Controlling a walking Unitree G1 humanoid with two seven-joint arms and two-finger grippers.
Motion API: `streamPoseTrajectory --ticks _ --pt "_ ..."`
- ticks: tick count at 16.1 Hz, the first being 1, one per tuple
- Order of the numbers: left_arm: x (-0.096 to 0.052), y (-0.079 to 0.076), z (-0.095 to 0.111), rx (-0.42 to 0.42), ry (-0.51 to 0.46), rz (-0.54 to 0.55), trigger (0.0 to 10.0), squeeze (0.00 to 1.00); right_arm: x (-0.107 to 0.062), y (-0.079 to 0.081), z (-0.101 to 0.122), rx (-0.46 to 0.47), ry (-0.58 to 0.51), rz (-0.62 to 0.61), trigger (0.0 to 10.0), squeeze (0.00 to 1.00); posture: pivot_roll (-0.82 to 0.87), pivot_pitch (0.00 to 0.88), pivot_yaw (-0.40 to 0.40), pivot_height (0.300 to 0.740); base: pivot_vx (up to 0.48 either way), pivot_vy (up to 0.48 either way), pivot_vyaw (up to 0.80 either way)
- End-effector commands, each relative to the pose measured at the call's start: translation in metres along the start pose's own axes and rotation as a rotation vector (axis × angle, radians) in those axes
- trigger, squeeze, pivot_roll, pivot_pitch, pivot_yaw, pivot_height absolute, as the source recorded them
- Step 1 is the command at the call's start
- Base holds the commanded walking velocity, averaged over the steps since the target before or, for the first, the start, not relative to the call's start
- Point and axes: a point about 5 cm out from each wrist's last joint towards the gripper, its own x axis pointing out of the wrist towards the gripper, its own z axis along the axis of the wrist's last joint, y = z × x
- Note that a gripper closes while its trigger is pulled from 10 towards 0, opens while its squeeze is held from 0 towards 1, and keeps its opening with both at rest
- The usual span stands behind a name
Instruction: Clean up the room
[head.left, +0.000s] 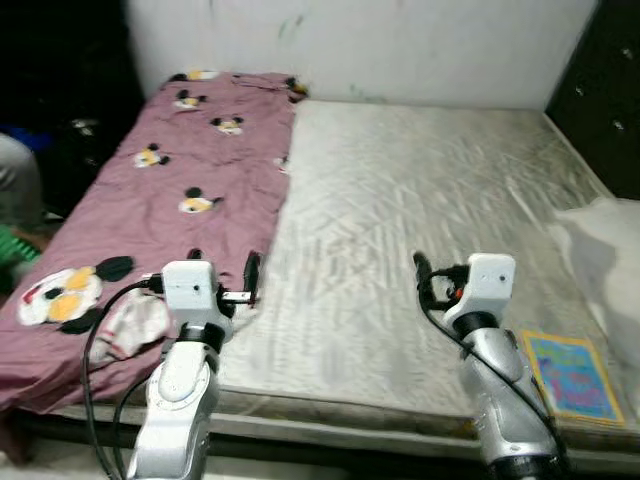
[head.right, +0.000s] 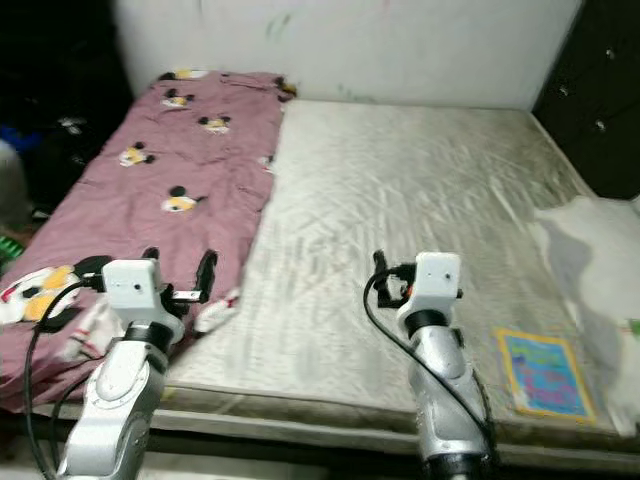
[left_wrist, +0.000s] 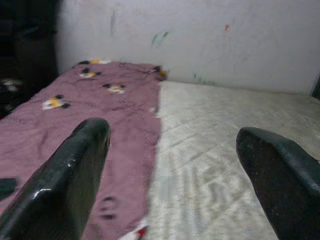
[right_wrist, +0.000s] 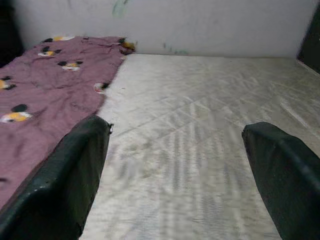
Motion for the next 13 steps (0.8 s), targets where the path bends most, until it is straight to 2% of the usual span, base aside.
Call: streamPoseTrajectory --ticks 1,7,13 --pt "-0.0002 0.0032 -0.0007 -0.010 0.013 0.011 10.0 0.00 0.0004 0.0034 -0.0008 0.000 0.006 0.011 10.0 0.00 -0.03 0.057 -0.010 0.740 0.000 0.480 0.00" --pt "0.0002 0.0035 -0.0001 -0.015 0.010 0.011 10.0 0.00 0.0006 0.0038 -0.0011 -0.002 0.008 0.012 10.0 0.00 -0.03 0.060 -0.010 0.740 0.000 0.453 0.00" --pt "-0.0001 0.0027 0.0014 -0.008 -0.002 0.007 10.0 0.00 0.0015 0.0038 -0.0016 -0.004 0.009 0.013 10.0 0.00 -0.02 0.061 -0.011 0.740 0.000 0.000 0.00"
